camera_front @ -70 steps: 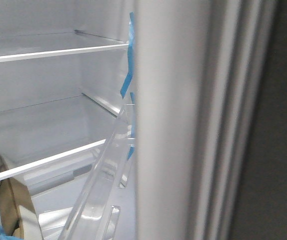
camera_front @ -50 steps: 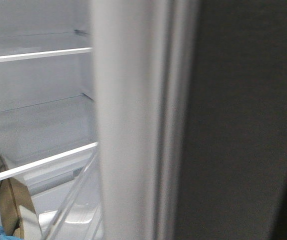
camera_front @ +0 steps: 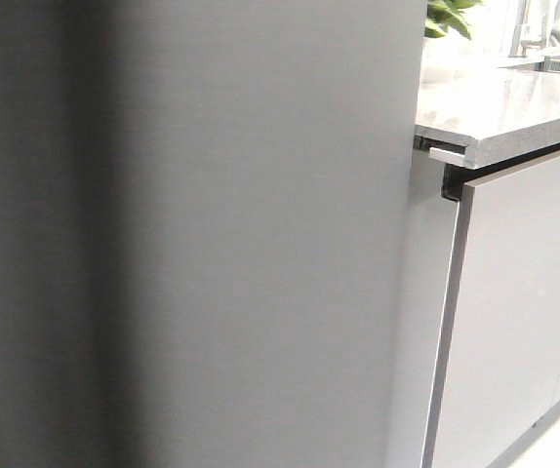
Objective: Close fridge door
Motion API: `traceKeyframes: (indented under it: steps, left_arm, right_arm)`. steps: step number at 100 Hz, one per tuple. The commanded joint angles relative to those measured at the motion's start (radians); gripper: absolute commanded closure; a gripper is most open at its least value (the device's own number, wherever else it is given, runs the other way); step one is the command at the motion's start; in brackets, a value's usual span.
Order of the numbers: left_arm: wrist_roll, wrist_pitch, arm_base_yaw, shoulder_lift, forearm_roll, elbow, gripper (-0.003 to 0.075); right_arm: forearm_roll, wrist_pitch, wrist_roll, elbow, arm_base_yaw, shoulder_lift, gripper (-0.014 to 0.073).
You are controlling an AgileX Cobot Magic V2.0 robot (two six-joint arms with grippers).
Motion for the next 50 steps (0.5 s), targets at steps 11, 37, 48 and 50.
traceKeyframes:
  steps: [11, 37, 48, 50]
  left_arm:
    - [-0.005, -0.073, -0.004, -0.020, -0.006, 0.035, 0.0740]
    - [-0.005, -0.073, -0.004, -0.020, -0.006, 0.035, 0.0740]
    - [-0.005, -0.073, -0.004, -0.020, -0.006, 0.035, 0.0740]
    - [-0.005, -0.073, -0.004, -0.020, -0.006, 0.035, 0.0740]
  right_arm:
    - [0.019, -0.130, -0.031, -0.154, 0.009, 0.160, 0.0638]
    - [0.019, -0.197, -0.043, -0.285, 0.009, 0.350, 0.0638]
    - [0.017, -0.221, -0.044, -0.317, 0.007, 0.412, 0.0638]
    - [0.017, -0.224, -0.044, -0.322, 0.007, 0.423, 0.0638]
